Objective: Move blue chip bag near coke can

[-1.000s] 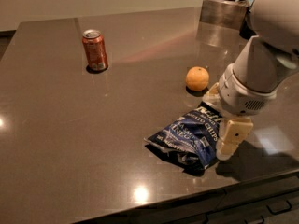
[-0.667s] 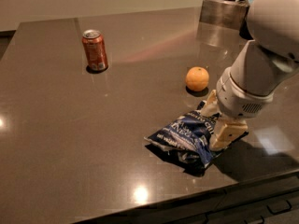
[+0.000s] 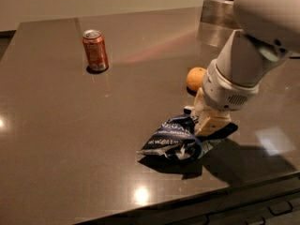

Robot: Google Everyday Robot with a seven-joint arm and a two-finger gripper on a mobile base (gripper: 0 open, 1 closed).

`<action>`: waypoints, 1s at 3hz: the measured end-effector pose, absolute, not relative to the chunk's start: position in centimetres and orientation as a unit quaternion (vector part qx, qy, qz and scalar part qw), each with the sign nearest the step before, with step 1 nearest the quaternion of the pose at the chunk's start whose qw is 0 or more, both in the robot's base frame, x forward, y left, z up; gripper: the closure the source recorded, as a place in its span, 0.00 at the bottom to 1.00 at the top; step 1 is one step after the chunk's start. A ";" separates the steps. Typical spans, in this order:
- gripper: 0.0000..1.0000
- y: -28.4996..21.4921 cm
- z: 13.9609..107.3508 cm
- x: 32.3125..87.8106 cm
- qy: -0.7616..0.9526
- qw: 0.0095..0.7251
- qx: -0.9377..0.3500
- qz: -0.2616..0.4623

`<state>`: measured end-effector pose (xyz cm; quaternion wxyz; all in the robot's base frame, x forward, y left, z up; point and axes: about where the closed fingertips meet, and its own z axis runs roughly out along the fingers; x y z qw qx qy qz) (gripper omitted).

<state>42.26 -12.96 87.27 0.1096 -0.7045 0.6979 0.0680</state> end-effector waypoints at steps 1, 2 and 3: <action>1.00 -9.4 89.3 43.5 0.681 0.125 -0.717 0.080; 1.00 -5.7 90.8 45.1 0.663 0.137 -0.730 0.089; 1.00 -2.1 92.1 46.3 0.652 0.153 -0.736 0.095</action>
Offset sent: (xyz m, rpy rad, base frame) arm 0.0474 0.1177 0.0559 0.1022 -0.0244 0.1373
